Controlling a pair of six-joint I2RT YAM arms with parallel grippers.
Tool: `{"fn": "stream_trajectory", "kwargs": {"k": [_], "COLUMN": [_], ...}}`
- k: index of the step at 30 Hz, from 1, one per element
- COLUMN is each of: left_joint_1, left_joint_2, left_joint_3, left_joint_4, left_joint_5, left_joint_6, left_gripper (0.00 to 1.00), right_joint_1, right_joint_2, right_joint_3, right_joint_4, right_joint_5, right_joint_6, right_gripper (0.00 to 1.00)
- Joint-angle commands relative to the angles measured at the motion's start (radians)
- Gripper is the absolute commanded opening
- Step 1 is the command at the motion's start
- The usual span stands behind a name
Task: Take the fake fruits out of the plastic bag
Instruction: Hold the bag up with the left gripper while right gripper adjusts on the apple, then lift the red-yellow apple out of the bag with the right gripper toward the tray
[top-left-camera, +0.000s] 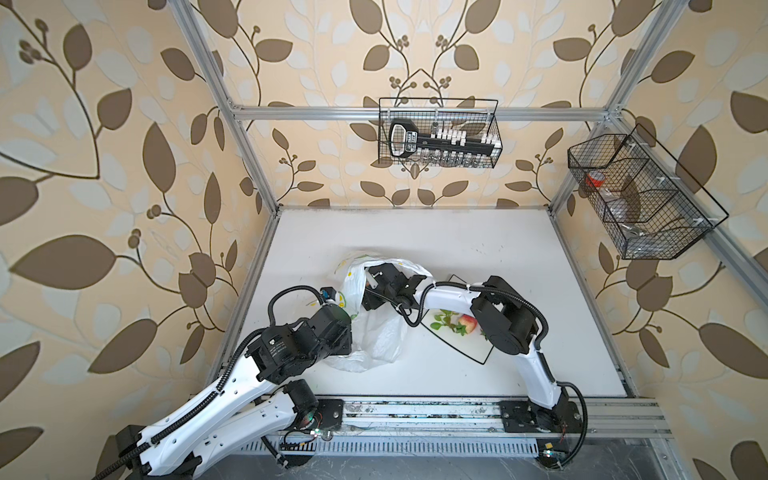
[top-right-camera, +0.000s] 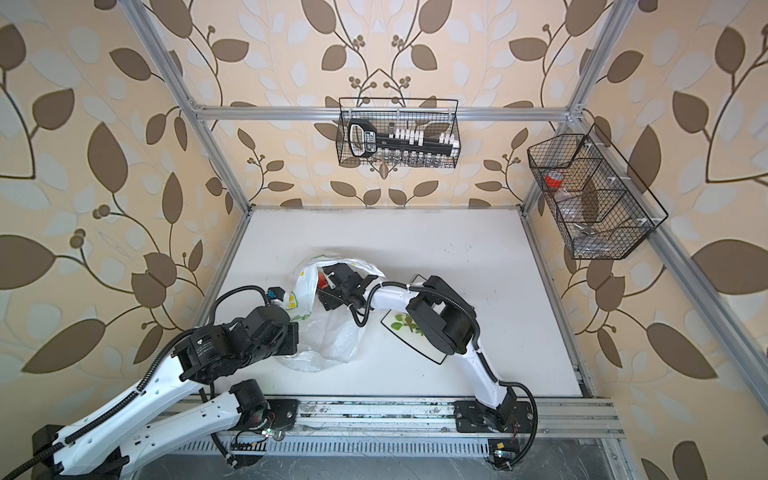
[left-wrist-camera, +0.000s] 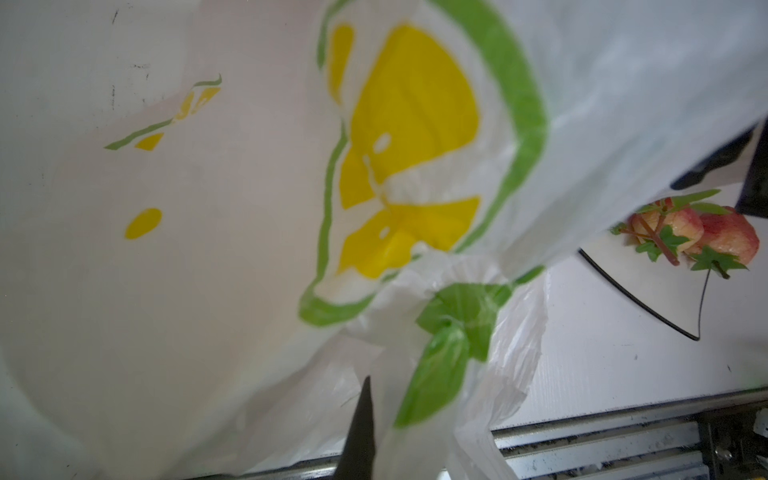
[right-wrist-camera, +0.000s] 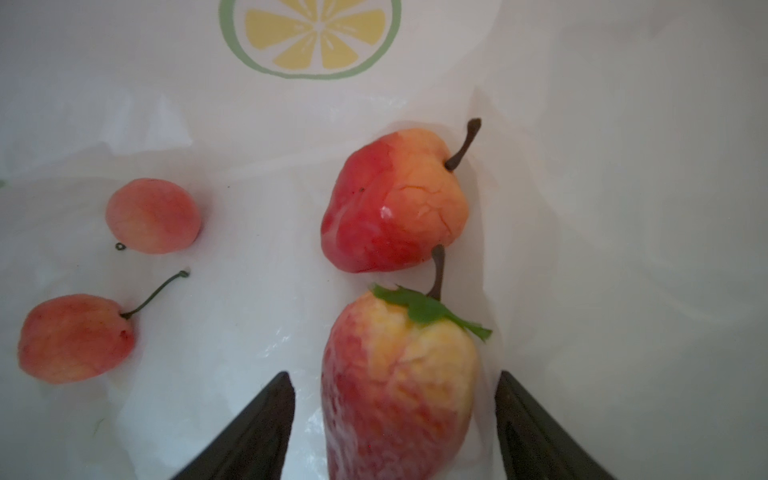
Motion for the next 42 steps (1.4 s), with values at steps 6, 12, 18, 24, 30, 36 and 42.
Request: {"fn": "stream_trajectory", "kwargs": {"k": [6,12,18,24,30,36,42], "left_joint_1": [0.004,0.005,0.005,0.005,0.004,0.005,0.006], "left_joint_2": [-0.001,-0.012,-0.016,-0.012,-0.012,-0.003,0.010], "left_joint_3": [0.006,0.003,0.006,0.011,0.014,0.020,0.020], "left_joint_4": [-0.010,-0.025,-0.033,-0.026,-0.026,-0.023,-0.012], "left_joint_5": [0.010,-0.003,-0.014,-0.006,0.002,0.003,0.006], "left_joint_6": [0.022,0.014,0.007,0.007,0.008,0.009,0.014], "left_gripper": [0.00,0.00,0.00,0.00,0.00,0.00,0.00], "right_joint_1": [0.022,0.021,0.018,0.032,0.034,0.038,0.051], "right_joint_2": [-0.012,-0.071,-0.159,-0.094,-0.008,0.050,0.090], "right_joint_3": [0.023,-0.046,-0.139,-0.088,-0.004,0.055,0.099], "right_joint_4": [0.046,0.056,0.113,0.153,0.103,0.056,0.037], "right_joint_5": [0.019,0.097,0.107,-0.029,0.019,0.079,0.074], "right_joint_6": [0.032,0.093,0.111,0.127,0.149,0.152,0.135], "right_gripper": [0.75,0.80,0.76,0.69,0.68,0.70,0.71]}}
